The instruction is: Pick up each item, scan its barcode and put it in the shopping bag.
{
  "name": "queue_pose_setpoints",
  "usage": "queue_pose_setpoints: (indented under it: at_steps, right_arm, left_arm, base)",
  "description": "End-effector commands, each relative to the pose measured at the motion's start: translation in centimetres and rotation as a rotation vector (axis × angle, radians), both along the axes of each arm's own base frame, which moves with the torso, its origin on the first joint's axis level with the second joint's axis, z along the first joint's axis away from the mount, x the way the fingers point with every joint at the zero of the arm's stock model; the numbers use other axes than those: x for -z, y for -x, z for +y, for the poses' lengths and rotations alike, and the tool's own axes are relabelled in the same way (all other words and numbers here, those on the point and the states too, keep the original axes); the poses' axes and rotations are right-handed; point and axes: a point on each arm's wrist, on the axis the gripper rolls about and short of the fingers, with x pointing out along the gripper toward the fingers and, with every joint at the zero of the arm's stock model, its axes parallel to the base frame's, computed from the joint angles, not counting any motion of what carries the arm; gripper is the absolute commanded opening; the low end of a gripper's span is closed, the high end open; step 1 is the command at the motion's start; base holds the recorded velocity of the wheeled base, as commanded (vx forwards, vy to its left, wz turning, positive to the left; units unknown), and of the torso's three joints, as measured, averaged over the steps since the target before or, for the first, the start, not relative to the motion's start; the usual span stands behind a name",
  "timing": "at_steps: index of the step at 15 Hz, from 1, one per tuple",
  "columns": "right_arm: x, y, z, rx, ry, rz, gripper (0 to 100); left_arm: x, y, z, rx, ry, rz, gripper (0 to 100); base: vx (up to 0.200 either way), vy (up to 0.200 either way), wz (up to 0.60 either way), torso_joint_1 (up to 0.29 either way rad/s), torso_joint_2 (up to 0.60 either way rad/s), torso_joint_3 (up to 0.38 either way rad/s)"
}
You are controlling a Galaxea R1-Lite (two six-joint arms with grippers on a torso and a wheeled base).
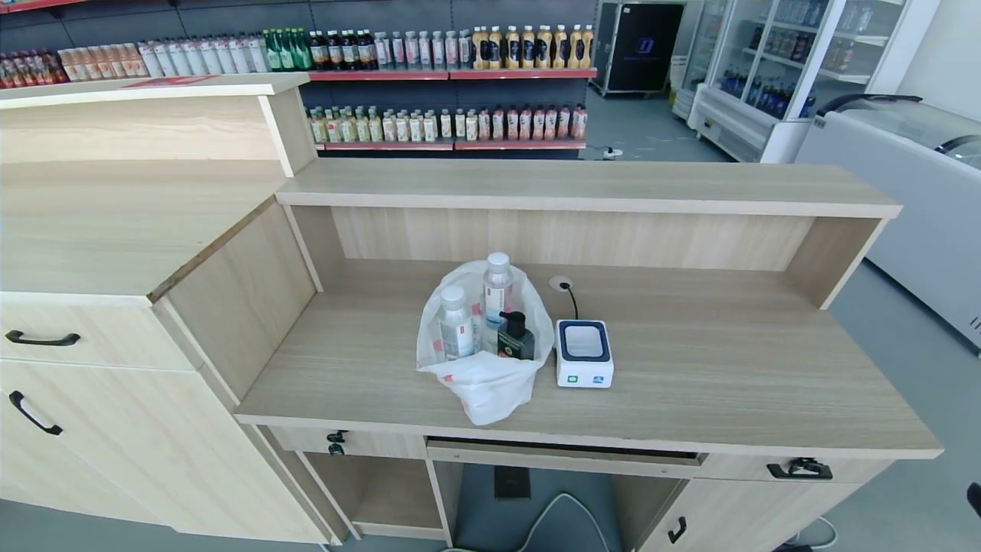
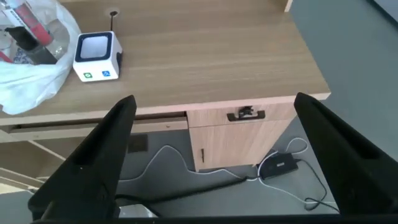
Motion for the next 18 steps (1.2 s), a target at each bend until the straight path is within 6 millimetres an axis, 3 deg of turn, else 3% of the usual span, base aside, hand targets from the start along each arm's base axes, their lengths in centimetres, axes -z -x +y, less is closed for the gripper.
queue_pose_setpoints:
  at_steps: [1,6,18]
  right_arm:
    - [3.8,2.6,0.2,-0.033,0.011,-0.100,100]
    - [6.1,4.6,0.2,-0.074,-0.028,-0.122,100]
    - [6.2,4.6,0.2,-0.070,-0.069,-0.122,100]
  left_arm:
    - [0.0,0.0,0.0,0.000,-0.001,-0.001,100]
    - [0.0,0.0,0.0,0.000,-0.001,-0.001,100]
    - [0.0,0.0,0.0,0.000,-0.001,-0.001,100]
  base:
    - [0.000,0.000,0.00,0.000,0.00,0.000]
    - [0.000,0.000,0.00,0.000,0.00,0.000]
    - [0.000,0.000,0.00,0.000,0.00,0.000]
